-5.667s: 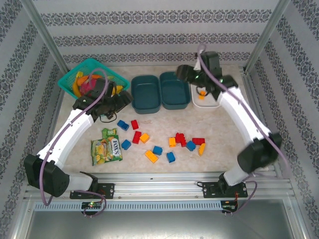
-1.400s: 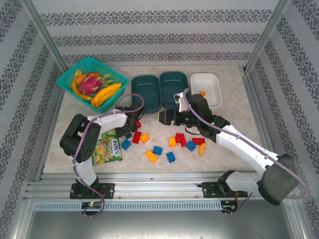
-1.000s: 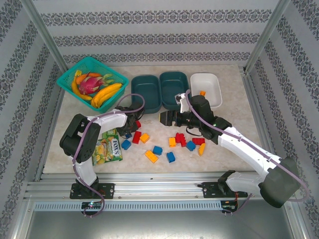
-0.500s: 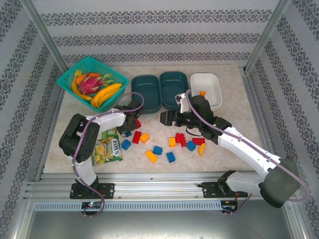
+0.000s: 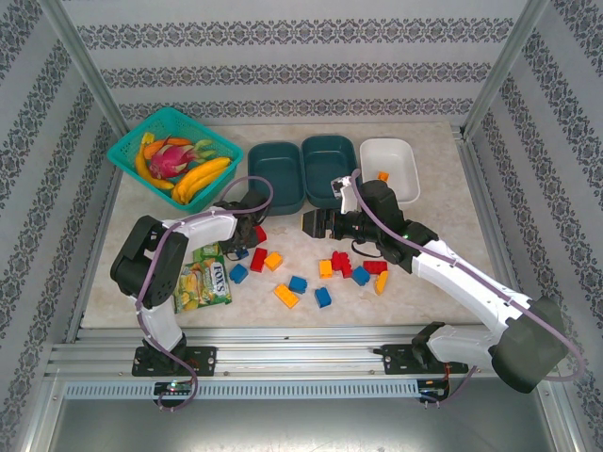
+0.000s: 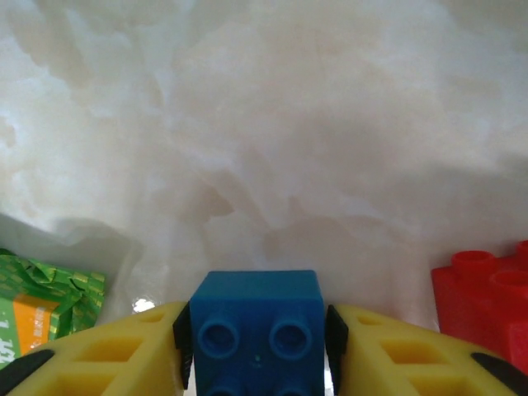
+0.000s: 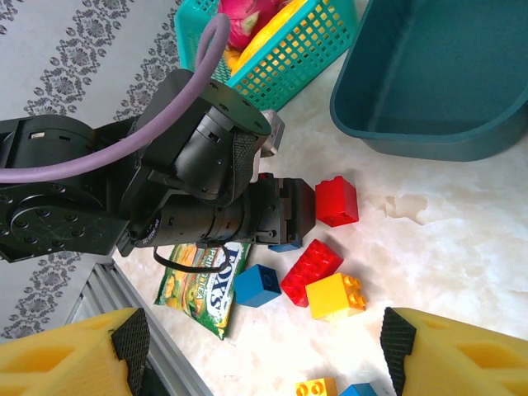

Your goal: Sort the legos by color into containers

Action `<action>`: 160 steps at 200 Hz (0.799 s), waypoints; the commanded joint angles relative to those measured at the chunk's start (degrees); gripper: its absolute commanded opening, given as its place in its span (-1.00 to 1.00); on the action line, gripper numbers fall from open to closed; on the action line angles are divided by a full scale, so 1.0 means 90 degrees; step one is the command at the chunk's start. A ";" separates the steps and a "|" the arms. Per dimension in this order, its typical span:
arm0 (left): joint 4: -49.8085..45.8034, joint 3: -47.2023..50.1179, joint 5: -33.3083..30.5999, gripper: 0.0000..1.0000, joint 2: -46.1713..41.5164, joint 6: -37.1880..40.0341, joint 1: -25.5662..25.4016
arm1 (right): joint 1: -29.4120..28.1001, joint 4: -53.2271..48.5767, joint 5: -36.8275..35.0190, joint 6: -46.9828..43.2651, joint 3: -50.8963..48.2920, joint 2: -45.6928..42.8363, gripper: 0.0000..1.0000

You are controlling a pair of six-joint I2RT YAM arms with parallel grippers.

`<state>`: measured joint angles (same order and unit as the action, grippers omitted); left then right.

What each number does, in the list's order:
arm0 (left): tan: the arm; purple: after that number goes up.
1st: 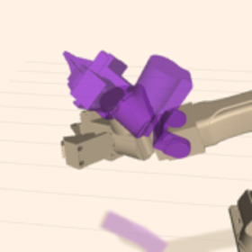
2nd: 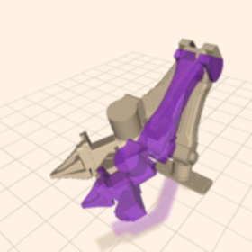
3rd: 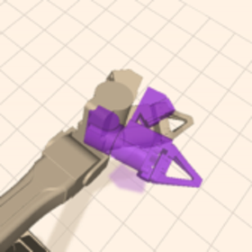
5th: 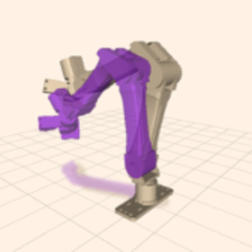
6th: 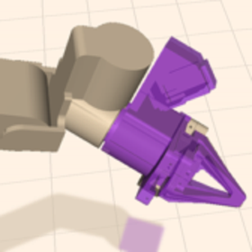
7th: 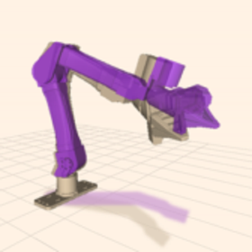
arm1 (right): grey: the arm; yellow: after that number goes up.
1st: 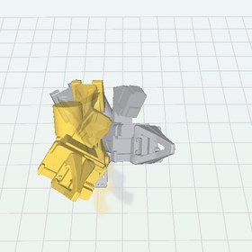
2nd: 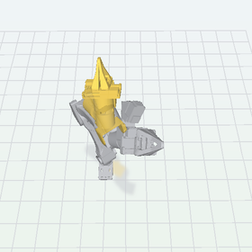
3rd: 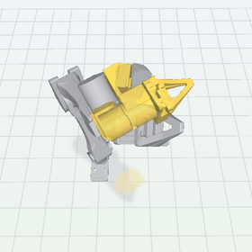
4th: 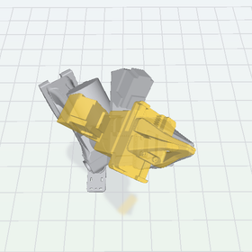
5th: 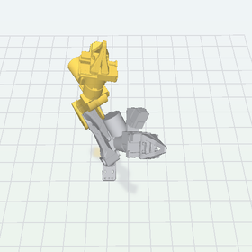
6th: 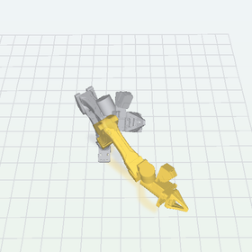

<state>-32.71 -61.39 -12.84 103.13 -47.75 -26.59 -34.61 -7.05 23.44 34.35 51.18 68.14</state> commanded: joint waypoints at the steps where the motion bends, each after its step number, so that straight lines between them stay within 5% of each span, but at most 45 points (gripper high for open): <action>1: 0.0041 -0.0037 -0.0019 -0.05 -0.0074 0.0243 0.0172 | 0.0038 0.0035 0.0042 0.0034 -0.0003 -0.0012 0.53; 63: 0.0114 -0.0094 0.0090 -0.33 0.0005 0.0385 0.0278 | 0.0039 0.0003 0.0042 0.0034 -0.0022 -0.0034 0.53; 160: -0.0126 -0.0527 -0.0308 -0.38 -0.0402 0.0590 0.0298 | 0.0033 0.0035 0.0066 0.0061 0.0006 0.0035 0.53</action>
<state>-32.14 -63.33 -12.97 102.83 -43.79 -24.64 -34.61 -7.05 23.44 34.37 51.18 68.16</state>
